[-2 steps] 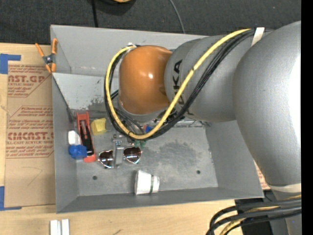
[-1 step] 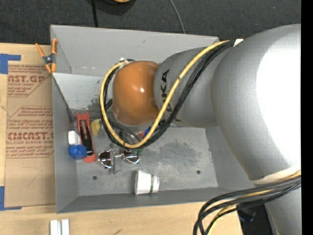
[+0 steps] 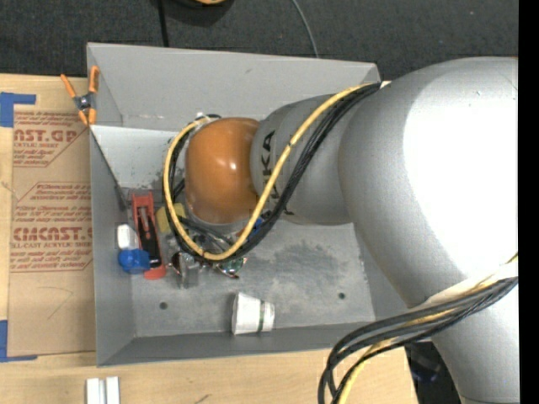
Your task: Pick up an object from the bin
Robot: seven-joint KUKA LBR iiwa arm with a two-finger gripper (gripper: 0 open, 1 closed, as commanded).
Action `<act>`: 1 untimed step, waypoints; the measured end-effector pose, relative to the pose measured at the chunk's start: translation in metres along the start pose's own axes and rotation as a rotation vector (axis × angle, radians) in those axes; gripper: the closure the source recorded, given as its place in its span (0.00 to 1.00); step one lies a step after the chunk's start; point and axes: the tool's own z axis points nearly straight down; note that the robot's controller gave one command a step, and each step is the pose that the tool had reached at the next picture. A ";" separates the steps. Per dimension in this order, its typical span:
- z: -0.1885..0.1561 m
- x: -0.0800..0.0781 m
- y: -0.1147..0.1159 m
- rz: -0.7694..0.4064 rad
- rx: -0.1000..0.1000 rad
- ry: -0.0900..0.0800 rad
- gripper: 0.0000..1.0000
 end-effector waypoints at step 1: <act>0.000 0.000 0.000 0.000 0.000 0.000 1.00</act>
Offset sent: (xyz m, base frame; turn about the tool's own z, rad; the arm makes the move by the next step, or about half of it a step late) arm -0.0083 -0.0078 0.0795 0.0157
